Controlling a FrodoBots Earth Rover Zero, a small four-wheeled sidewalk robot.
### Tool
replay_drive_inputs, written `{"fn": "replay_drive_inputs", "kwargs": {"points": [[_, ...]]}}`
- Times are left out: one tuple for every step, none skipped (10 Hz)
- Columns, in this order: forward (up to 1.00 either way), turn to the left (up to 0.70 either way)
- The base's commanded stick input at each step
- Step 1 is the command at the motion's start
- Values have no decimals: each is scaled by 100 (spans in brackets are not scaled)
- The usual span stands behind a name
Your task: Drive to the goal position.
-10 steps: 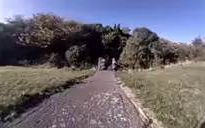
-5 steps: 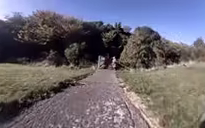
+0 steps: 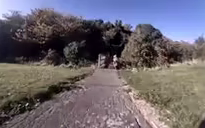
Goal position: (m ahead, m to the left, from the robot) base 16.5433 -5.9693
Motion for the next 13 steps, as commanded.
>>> {"fn": "replay_drive_inputs", "kwargs": {"points": [[100, 1], [100, 1], [100, 1], [100, 1], [100, 1], [100, 1], [100, 1], [100, 1], [100, 1], [100, 1], [100, 1], [100, 1], [100, 1]]}}
